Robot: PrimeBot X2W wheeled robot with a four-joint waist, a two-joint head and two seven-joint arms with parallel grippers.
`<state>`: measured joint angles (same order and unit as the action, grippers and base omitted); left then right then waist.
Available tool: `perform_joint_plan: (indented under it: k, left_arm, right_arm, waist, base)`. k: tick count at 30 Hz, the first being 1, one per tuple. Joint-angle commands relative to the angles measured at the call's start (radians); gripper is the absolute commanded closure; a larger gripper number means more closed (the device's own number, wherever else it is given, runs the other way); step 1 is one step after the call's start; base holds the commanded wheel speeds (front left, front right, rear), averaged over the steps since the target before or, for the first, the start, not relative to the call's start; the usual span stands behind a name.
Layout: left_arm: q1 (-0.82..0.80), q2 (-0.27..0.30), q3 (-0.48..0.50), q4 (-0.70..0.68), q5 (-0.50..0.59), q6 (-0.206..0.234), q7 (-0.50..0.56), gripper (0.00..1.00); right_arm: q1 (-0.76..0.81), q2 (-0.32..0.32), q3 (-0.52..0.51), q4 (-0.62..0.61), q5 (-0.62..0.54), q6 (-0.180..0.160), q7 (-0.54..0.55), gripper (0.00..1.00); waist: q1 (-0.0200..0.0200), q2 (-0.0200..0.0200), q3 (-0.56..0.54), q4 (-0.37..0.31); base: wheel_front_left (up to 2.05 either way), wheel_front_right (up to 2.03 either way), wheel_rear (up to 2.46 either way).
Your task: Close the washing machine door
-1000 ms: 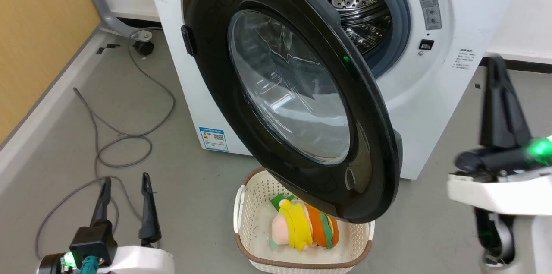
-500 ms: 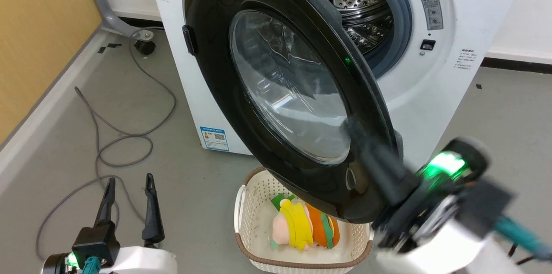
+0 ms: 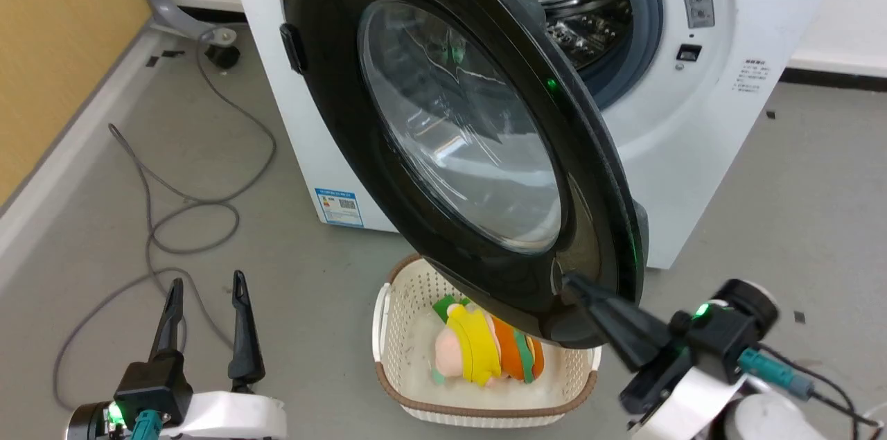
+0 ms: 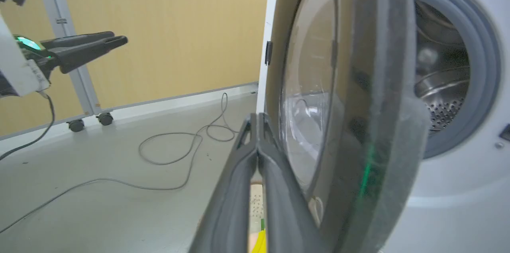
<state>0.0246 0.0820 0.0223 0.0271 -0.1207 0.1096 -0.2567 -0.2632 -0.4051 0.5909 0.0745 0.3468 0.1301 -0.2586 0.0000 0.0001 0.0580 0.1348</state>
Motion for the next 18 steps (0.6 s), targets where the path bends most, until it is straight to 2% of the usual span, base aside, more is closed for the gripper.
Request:
perform_joint_plan:
  k: [1,12,18]
  left_arm:
    - [-0.015,-0.005,0.009,-0.009,0.013,-0.004,-0.005,0.00]
    - [-0.059,-0.022,-0.009,-0.026,0.035,-0.018,-0.005,0.00]
    - [-0.096,-0.029,-0.030,-0.034,0.028,-0.020,-0.005,0.00]
  right_arm:
    - [0.009,0.001,-0.026,0.033,0.004,0.001,-0.003,1.00]
    - [-0.046,0.049,-0.169,0.149,-0.001,0.001,-0.003,1.00]
    - [-0.120,0.126,-0.344,0.219,-0.043,0.001,-0.003,1.00]
  waist:
    - [0.0000,-0.0001,0.014,-0.004]
    - [0.0000,-0.0001,0.087,-0.007]
    - [0.0000,-0.0001,0.154,-0.003]
  base:
    - [0.00,0.00,0.00]
    - [0.00,0.00,0.00]
    - [0.00,0.00,0.00]
